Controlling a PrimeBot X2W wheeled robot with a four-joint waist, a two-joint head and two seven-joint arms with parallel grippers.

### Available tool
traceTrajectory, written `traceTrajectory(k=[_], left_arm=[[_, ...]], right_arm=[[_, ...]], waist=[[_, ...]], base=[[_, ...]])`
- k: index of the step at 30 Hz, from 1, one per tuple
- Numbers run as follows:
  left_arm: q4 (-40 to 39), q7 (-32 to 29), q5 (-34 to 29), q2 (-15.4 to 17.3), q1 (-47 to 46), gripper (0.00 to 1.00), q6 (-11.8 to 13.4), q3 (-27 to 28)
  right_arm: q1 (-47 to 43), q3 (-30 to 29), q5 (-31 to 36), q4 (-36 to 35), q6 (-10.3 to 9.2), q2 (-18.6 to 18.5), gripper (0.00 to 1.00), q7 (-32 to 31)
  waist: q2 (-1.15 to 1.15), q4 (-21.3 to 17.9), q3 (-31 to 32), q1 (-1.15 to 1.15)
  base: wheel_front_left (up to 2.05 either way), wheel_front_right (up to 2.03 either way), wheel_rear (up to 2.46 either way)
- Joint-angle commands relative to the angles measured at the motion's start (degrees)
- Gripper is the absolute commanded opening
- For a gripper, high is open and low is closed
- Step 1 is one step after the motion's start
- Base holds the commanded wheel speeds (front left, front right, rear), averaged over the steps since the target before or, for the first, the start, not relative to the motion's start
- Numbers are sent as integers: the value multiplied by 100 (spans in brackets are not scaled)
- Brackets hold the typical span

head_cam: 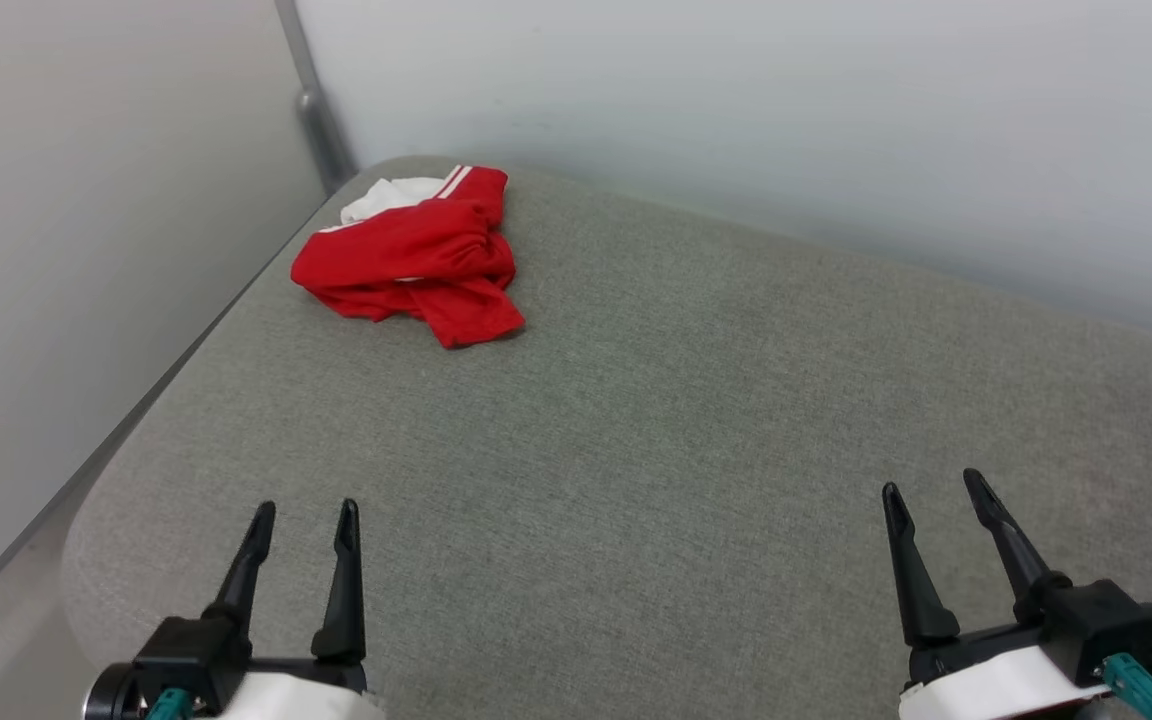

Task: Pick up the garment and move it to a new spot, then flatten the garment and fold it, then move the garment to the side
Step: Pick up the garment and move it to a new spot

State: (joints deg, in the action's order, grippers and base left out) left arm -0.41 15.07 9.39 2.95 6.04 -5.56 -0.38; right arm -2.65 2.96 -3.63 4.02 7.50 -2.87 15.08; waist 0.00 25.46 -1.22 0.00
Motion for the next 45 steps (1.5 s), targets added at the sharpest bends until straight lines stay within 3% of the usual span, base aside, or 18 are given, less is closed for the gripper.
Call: traceTrajectory(k=[1,8,10,14,20,24,29,36,39,44,45], left_arm=[[-67,16,5,-10,-166,100,-35,33],[415,16,536,16,-1110,100,-178,266],[696,16,673,302,-1573,100,-183,143],[1367,-106,849,1290,-2547,100,-181,-252],[2178,-1011,1519,2739,-3989,100,-183,-836],[2510,-1895,2407,3481,-4819,100,-184,-1220],[3014,-3336,3501,4114,-5609,100,-184,-1509],[3628,-4749,4476,4448,-6356,100,-186,-1652],[3659,-5015,4562,4646,-6384,100,-185,-1898],[3915,-5249,4833,4644,-6323,100,-186,-2115],[3966,-5265,4853,4614,-6293,89,-186,-2167]], right_arm=[[104,-17,80,-53,-2,-1,100,13],[369,-202,484,-348,-2,-2,100,14],[403,-245,581,-456,-2,-1,100,14],[577,-245,784,-666,-2,-1,100,14],[855,-224,903,-936,-2,-2,100,14],[989,-197,940,-1053,-2,-1,100,14],[1145,-104,969,-1139,-2,0,100,14],[1251,-70,921,-1250,-2,0,100,14],[1269,-35,899,-1253,-2,0,100,14],[1266,-93,916,-1289,-2,1,100,14],[1267,-99,927,-1283,-2,1,100,14]], waist=[[0,-129,-216,0],[0,-465,-1024,0],[0,-553,-1238,0],[0,-800,-1682,0],[0,-1230,-2255,0],[0,-1500,-2644,0],[0,-1807,-3051,0],[0,-2143,-3469,0],[0,-2264,-3566,0],[0,-2318,-3652,0],[0,-2315,-3653,0]], base=[[0,0,0],[0,0,0],[0,0,0],[0,0,0],[0,0,0],[0,0,0],[0,0,0],[0,0,0],[0,0,0],[0,0,0],[0,0,0]])
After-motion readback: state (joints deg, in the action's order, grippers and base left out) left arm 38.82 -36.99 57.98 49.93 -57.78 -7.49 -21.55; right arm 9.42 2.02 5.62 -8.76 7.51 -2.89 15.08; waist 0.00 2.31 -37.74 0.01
